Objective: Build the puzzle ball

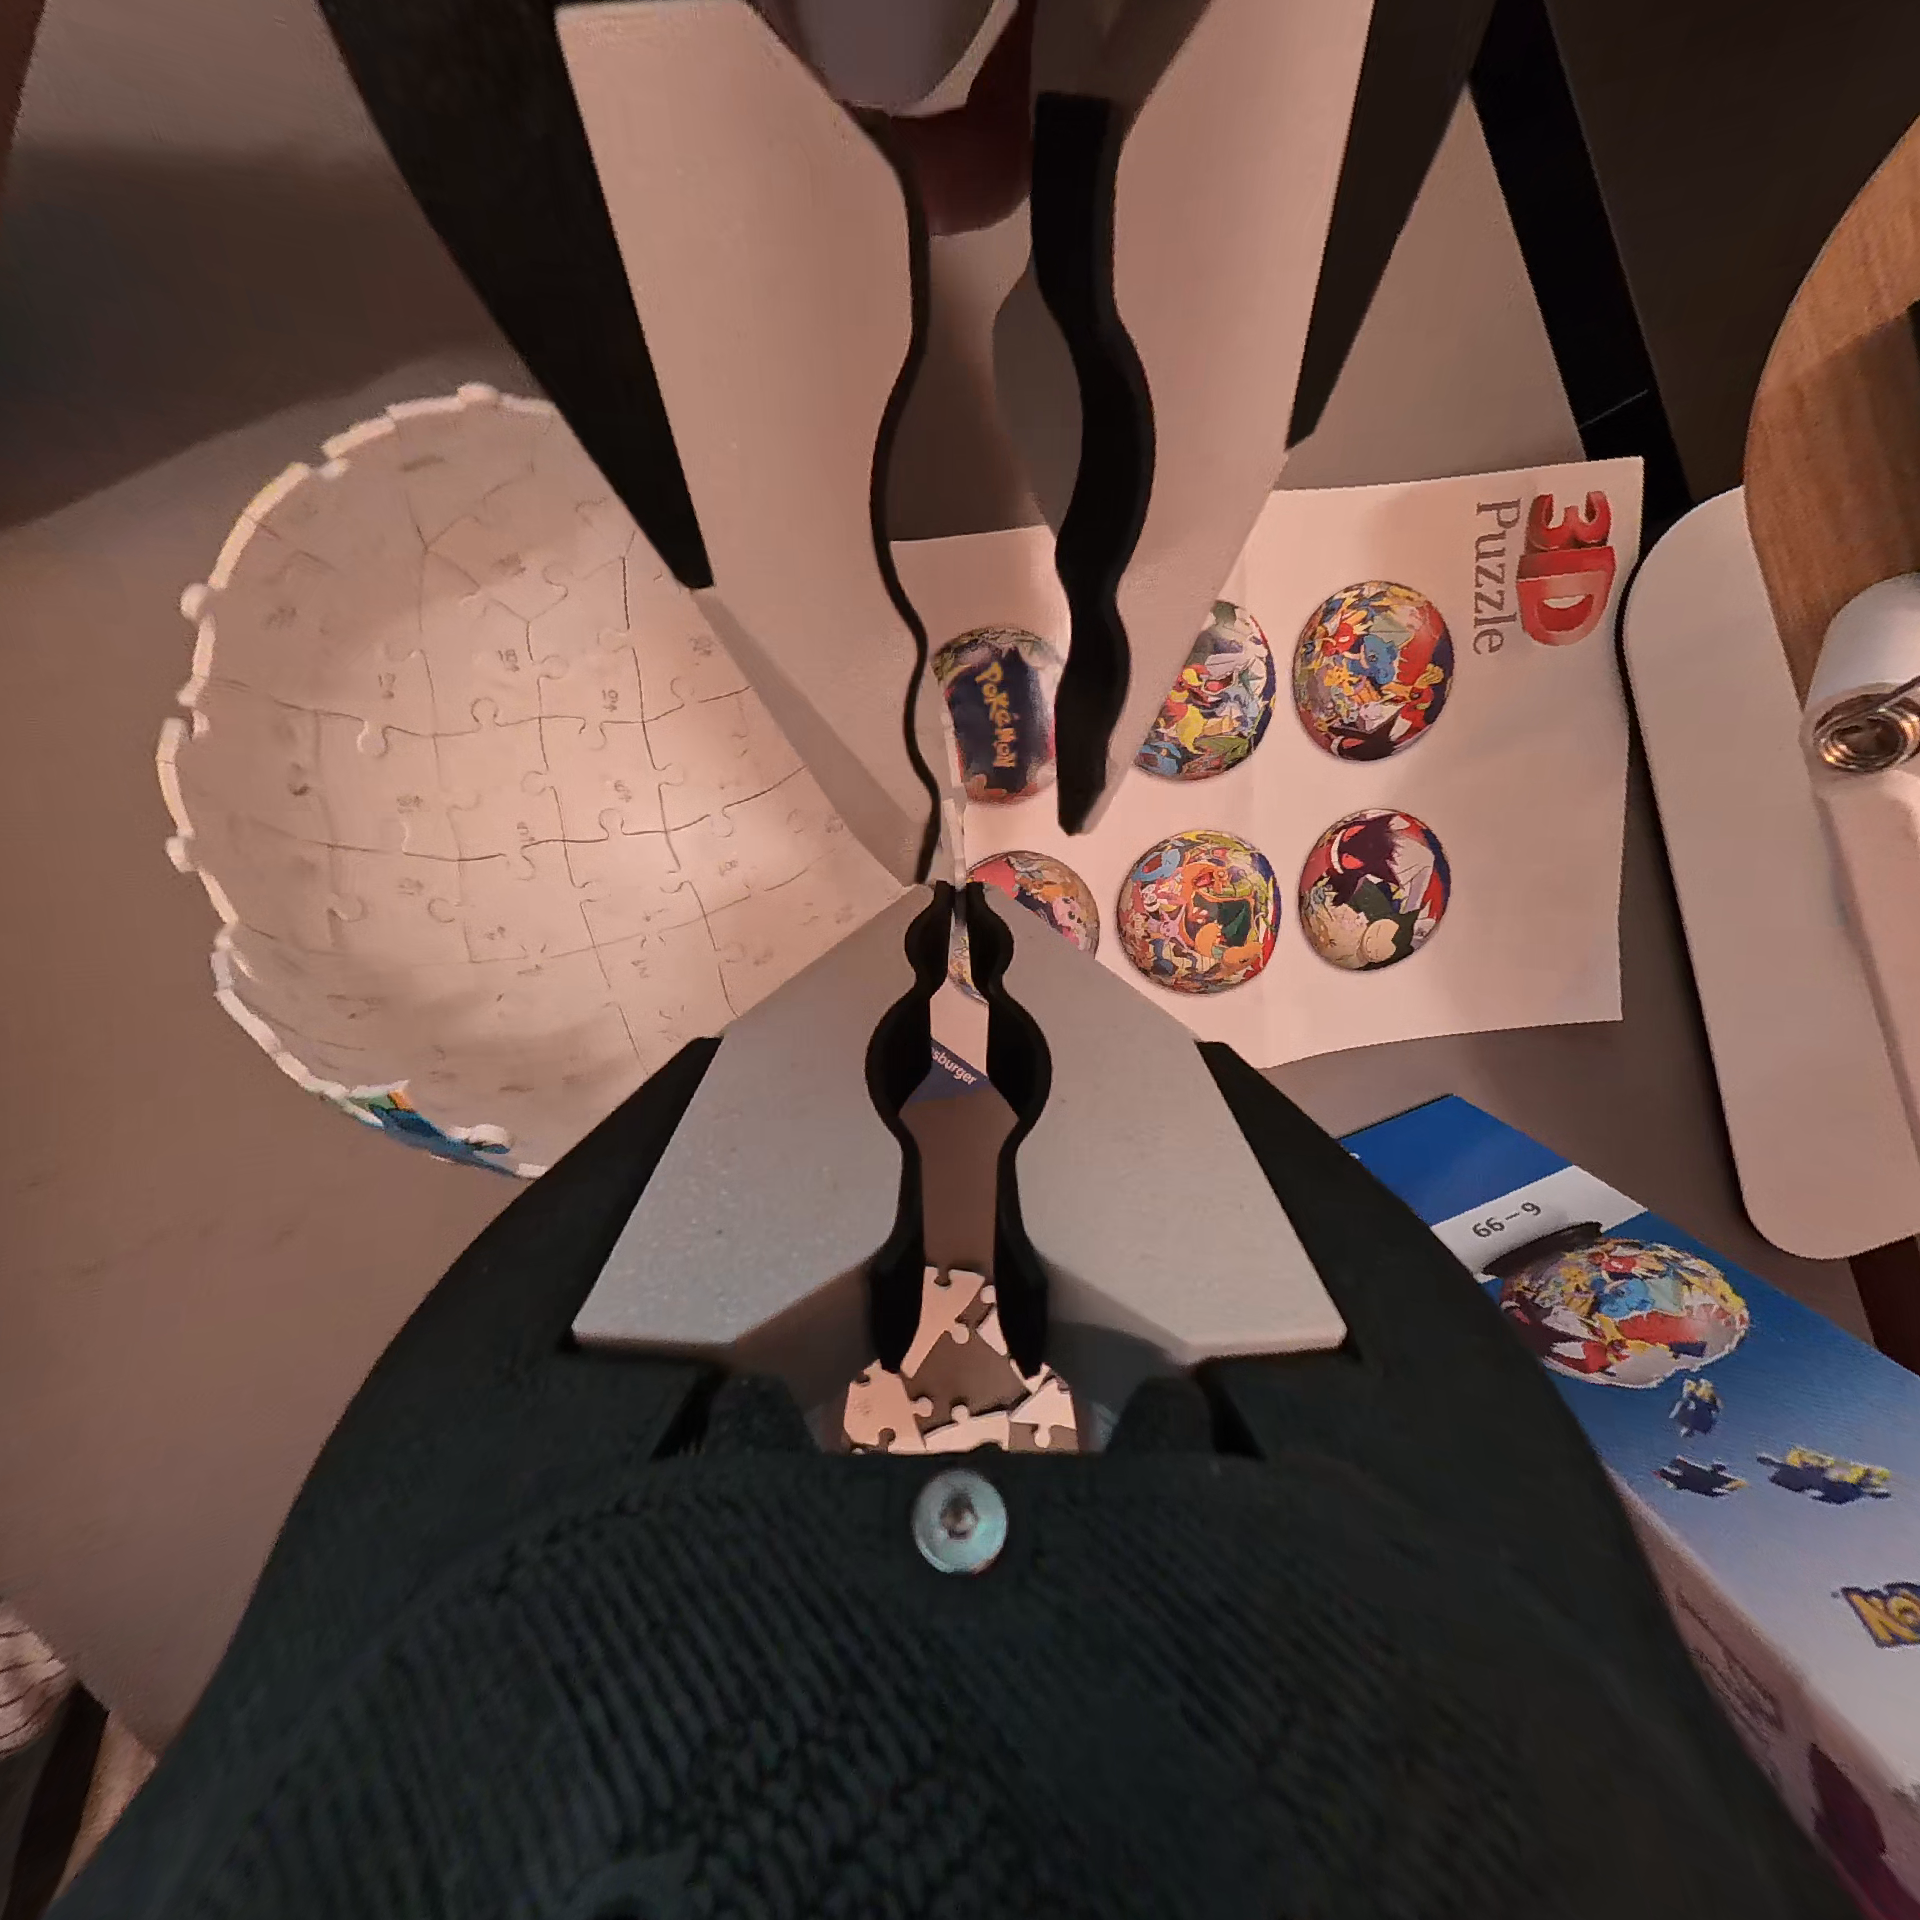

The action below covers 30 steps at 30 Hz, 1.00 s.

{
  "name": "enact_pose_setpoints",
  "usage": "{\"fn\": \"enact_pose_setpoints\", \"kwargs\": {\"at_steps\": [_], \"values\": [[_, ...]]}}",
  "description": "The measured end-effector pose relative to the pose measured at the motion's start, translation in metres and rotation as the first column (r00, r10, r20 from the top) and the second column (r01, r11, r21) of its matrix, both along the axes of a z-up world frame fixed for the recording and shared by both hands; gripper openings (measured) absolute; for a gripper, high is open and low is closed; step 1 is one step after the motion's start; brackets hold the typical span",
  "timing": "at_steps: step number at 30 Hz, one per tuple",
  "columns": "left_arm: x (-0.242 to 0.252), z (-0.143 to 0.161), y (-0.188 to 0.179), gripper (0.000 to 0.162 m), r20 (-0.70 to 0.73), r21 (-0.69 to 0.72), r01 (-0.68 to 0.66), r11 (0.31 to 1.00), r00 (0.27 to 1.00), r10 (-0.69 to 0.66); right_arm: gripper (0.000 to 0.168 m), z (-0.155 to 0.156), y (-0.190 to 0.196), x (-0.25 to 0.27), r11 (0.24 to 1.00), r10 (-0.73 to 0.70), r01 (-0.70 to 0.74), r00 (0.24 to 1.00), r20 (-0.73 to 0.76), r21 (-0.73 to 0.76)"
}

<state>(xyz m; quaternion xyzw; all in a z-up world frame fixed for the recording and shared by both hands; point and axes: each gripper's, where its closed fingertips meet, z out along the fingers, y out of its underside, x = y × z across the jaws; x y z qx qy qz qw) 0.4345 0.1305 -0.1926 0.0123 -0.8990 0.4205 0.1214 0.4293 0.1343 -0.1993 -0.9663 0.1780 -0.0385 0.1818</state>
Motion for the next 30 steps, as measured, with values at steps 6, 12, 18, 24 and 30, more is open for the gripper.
{"fn": "enact_pose_setpoints", "kwargs": {"at_steps": [6, 12, 18, 24, 30], "values": [[-0.002, -0.006, 0.001, 0.021, -0.021, -0.017, 0.046, 0.999, 0.999, -0.047, 0.0, 0.003, 0.001, 0.002, 1.0, -0.003, 0.003, 1.0, 0.013, 0.012], [0.0, -0.005, 0.002, 0.012, -0.056, -0.059, 0.049, 0.997, 0.997, -0.052, 0.0, 0.002, 0.001, 0.004, 0.999, -0.018, 0.017, 1.0, 0.013, 0.032], [-0.001, -0.005, 0.001, 0.004, -0.057, -0.048, 0.053, 0.997, 0.997, -0.056, 0.0, 0.001, -0.001, 0.004, 0.999, -0.024, 0.024, 1.0, 0.009, 0.041], [0.006, 0.005, 0.012, 0.023, 0.072, -0.024, -0.003, 1.0, 0.997, 0.005, 0.007, -0.001, -0.004, -0.002, 0.998, -0.029, 0.031, 0.999, -0.022, 0.055], [0.013, 0.036, 0.027, 0.027, 0.166, -0.051, -0.116, 0.992, 0.978, 0.123, 0.031, 0.011, -0.01, -0.003, 0.992, -0.065, 0.065, 0.998, 0.003, 0.107]]}}
